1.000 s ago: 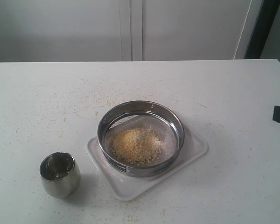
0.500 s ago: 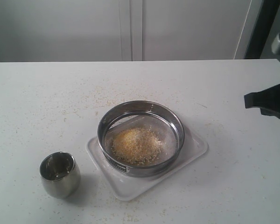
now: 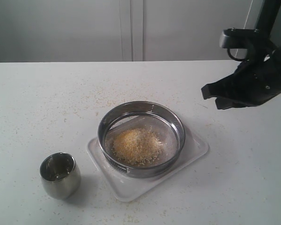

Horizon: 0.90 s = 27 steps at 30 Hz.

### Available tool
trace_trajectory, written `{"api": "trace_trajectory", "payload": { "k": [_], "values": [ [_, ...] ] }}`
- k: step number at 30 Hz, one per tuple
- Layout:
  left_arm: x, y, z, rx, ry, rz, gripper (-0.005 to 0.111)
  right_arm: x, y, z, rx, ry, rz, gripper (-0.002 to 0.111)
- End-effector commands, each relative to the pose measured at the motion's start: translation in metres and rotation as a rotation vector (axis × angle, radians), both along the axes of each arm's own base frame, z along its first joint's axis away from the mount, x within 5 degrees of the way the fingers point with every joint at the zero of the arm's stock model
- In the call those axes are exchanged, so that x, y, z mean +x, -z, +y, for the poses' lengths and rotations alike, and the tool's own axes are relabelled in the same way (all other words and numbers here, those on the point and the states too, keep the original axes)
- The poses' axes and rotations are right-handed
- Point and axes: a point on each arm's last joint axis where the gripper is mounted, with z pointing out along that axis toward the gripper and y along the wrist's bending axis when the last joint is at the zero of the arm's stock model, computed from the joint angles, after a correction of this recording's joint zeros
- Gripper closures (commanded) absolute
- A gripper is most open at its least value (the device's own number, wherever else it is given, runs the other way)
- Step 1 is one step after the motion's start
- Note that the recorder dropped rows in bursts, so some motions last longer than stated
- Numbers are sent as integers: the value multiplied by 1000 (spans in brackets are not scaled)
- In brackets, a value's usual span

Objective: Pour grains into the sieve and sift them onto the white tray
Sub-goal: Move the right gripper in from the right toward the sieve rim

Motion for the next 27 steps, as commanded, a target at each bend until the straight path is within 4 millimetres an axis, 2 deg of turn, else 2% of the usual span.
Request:
{"api": "trace_trajectory", "payload": {
  "k": [1,7,13,18,21,27],
  "values": [
    [-2,2,0,-1,0,9,107,12,-3,19,-1,-62,-8,108],
    [-2,2,0,-1,0,9,107,28,1,35,-13,-116,15,108],
    [-2,2,0,-1,0,9,107,36,0,35,-5,-96,-60,108],
    [-2,2,0,-1,0,9,107,36,1,36,-6,-97,-54,108],
    [-2,2,0,-1,0,9,107,36,8,36,-13,-104,-13,108],
    [-2,2,0,-1,0,9,107,43,35,39,-31,-109,87,108]
  ]
}}
